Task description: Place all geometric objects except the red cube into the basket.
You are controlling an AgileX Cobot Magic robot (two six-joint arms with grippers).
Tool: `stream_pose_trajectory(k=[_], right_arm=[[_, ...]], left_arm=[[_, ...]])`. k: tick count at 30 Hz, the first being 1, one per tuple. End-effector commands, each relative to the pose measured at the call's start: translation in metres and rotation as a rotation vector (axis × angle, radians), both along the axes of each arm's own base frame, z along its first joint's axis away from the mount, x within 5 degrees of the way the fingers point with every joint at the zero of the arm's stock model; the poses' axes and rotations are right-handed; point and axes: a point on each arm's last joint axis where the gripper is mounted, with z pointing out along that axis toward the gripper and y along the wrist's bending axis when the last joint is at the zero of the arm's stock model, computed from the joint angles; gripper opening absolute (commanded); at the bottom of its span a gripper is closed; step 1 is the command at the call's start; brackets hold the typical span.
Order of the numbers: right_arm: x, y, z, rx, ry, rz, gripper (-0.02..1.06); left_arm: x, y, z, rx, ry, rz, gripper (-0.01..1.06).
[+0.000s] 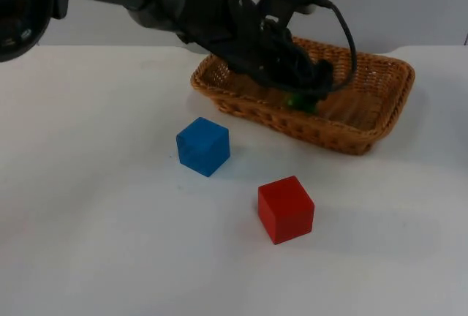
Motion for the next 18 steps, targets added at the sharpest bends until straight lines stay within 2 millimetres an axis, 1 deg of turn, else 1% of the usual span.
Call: stream_pose_trajectory(k=[1,2,5,6,8,10,11,12,13,15,16,17,18], right_arm=[[-0.002,-0.002,0.005,-0.014,-0.029,-0.004,1.03],[-0.002,-0.002,0.005,-0.017,-0.029,-0.005,1.03],[-0.002,-0.002,0.005,-0.017,-0.029,-0.005,1.03],[-0.002,-0.002,0.005,-0.017,-0.029,-0.005,1.03],[-0.002,-0.002,0.005,-0.017,-0.029,-0.005,1.03],[-0.002,-0.002,0.005,-0.016,-0.029,-0.006,1.03],[-0.002,-0.002,0.005,-0.016,-0.029,-0.006,1.03],[-0.002,-0.002,0.005,-0.014,-0.029,-0.007,1.03],[-0.002,-0.002,0.005,-0.008,-0.029,-0.005,1.03],[-0.002,0.000,0.005,0.010,-0.028,0.002,1.03],[-0.002,0.000,0.005,0.010,-0.028,0.002,1.03],[-0.002,0.000,0.005,0.011,-0.028,0.002,1.03],[-0.002,0.000,0.005,0.018,-0.028,0.005,1.03]], left_arm=[[0.000,-0.002,0.020,-0.010,-0.028,-0.012,1.04],[0.000,-0.003,0.028,-0.010,-0.030,-0.021,1.04],[-0.004,-0.003,0.065,-0.013,-0.010,-0.062,1.04],[-0.004,-0.003,0.065,-0.013,-0.010,-0.062,1.04],[-0.012,0.000,0.100,-0.016,0.008,-0.096,1.04],[-0.016,0.012,0.140,-0.026,-0.031,-0.099,1.04],[-0.016,0.012,0.140,-0.026,-0.031,-0.099,1.04],[-0.019,0.020,0.164,-0.044,-0.059,-0.090,1.04],[-0.027,0.036,0.200,-0.067,-0.096,-0.060,1.04],[-0.037,0.063,0.241,-0.059,-0.133,-0.003,1.04],[-0.037,0.063,0.241,-0.059,-0.133,-0.003,1.04],[-0.044,0.076,0.260,-0.047,-0.169,0.029,1.04],[-0.049,0.091,0.271,-0.032,-0.189,0.070,1.04]])
